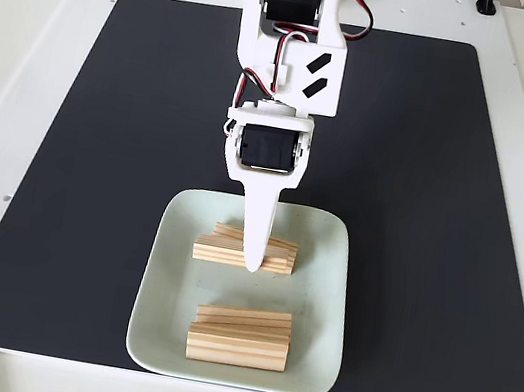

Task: Pick up the wooden block and place them on the plate.

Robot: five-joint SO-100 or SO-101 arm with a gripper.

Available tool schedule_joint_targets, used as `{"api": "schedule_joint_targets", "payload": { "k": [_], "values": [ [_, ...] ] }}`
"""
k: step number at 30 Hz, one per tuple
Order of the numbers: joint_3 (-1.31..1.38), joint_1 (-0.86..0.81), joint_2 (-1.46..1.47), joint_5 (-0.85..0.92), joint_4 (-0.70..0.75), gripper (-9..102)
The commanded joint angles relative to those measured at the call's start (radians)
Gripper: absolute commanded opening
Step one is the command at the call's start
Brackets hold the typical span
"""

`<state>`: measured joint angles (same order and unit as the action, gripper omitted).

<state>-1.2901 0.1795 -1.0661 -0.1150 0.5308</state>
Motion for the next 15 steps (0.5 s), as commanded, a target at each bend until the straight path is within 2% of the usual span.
{"api": "schedule_joint_targets", "payload": {
  "k": [1, 15],
  "values": [
    [0.052, -0.002, -0.028, 0.012, 0.008, -1],
    [0.153, 0.021, -0.043, -0.051, 0.018, -1]
  ]
}}
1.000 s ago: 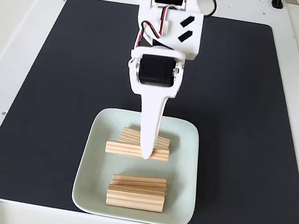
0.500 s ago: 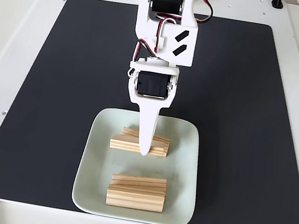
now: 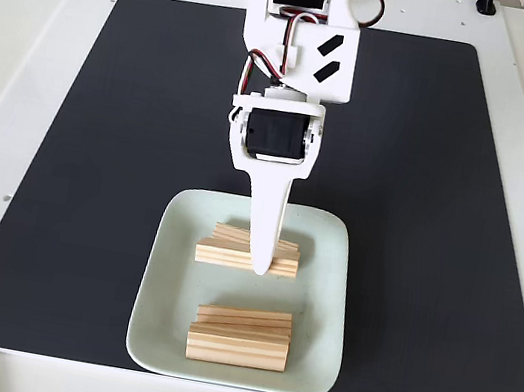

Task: Pick up the wooden block and place them on the plate.

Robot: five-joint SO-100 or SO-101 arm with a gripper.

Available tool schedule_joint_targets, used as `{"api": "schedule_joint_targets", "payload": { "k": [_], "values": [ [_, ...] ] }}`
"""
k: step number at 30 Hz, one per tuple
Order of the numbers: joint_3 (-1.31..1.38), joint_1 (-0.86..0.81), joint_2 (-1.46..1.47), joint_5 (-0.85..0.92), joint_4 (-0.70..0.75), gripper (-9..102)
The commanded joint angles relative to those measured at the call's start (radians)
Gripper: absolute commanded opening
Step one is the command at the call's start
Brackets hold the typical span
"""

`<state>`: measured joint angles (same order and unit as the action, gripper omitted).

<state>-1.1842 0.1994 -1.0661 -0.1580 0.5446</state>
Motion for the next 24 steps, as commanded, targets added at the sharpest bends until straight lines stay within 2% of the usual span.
{"api": "schedule_joint_targets", "payload": {
  "k": [1, 7, 9, 17, 20, 24],
  "values": [
    [0.048, 0.002, -0.043, -0.008, 0.005, -1],
    [0.034, 0.002, -0.067, 0.0, 0.005, 0],
    [0.023, 0.003, -0.077, -0.005, 0.006, 5],
    [-0.077, 0.003, -0.121, -0.008, 0.006, 38],
    [-0.094, 0.003, -0.133, -0.006, 0.006, 43],
    [-0.095, 0.003, -0.135, -0.005, 0.006, 44]
  ]
}}
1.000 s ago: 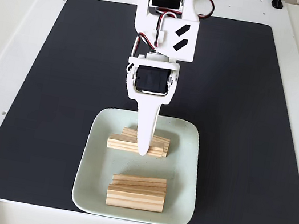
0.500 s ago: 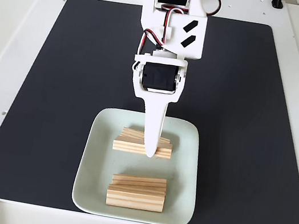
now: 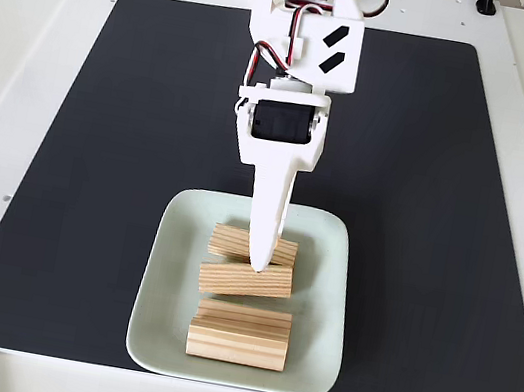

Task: Pick up the wooden block and place them on the plate.

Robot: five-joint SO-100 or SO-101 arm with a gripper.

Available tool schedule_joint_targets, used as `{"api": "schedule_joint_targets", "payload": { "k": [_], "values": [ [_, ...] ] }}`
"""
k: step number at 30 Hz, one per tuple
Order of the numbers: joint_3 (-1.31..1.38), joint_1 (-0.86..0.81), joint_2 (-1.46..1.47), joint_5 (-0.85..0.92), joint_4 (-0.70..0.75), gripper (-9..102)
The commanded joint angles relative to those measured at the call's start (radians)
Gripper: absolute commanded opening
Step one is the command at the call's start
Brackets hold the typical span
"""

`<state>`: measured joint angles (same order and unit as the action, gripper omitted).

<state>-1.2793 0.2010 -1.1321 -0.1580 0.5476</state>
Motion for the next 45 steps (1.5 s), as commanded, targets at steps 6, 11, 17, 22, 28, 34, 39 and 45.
{"api": "schedule_joint_targets", "payload": {
  "k": [6, 11, 17, 22, 28, 34, 39, 45],
  "values": [
    [0.002, 0.003, -0.098, -0.008, 0.003, 33],
    [0.012, 0.02, -0.103, -0.008, 0.002, 5],
    [0.014, 0.021, -0.104, -0.008, 0.002, 0],
    [0.012, 0.023, -0.124, -0.008, -0.002, 0],
    [-0.003, 0.032, -0.259, -0.002, -0.011, 0],
    [-0.005, 0.052, -0.422, -0.008, 0.0, 0],
    [-0.092, 0.077, -0.588, -0.008, -0.011, 0],
    [-0.275, 0.095, -0.89, -0.006, -0.012, 0]
  ]
}}
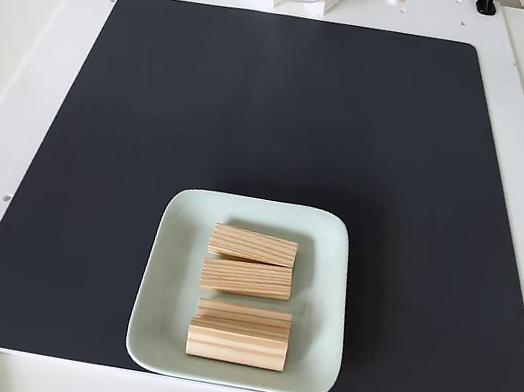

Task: Pick up the wooden block and place them on the plate.

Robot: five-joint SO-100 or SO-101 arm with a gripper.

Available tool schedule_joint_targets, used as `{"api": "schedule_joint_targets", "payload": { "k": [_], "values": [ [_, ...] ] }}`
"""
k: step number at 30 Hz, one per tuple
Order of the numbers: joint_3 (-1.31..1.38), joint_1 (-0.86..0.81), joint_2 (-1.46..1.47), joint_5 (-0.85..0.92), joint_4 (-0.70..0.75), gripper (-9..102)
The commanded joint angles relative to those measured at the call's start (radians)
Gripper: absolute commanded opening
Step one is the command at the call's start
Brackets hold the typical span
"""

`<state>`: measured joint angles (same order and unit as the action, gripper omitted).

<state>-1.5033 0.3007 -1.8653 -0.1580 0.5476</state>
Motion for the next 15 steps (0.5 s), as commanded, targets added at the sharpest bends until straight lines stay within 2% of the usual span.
{"api": "schedule_joint_targets", "payload": {
  "k": [1, 3, 6, 15],
  "values": [
    [-0.084, -0.005, -0.21, -0.006, -0.014, 0],
    [-0.15, -0.005, -0.308, -0.006, -0.017, 0],
    [-0.284, -0.005, -0.445, -0.006, -0.114, 0],
    [-0.838, -0.008, -0.808, 0.005, -0.723, 0]
  ]
}}
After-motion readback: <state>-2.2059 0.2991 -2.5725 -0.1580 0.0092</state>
